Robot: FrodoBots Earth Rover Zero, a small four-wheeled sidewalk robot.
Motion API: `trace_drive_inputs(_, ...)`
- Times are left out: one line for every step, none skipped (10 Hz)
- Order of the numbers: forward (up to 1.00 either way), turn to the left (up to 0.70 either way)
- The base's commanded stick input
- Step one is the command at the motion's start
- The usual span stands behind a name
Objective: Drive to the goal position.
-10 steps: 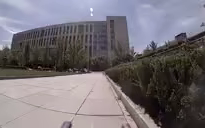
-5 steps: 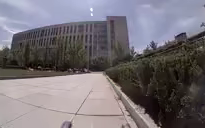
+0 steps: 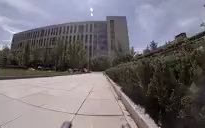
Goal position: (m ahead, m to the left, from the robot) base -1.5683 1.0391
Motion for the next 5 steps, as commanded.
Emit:
trace_drive_inputs(0.00, 0.00)
trace_drive_inputs(0.03, 0.00)
trace_drive_inputs(0.01, 0.00)
trace_drive_inputs(0.01, 0.00)
trace_drive_inputs(0.04, 0.00)
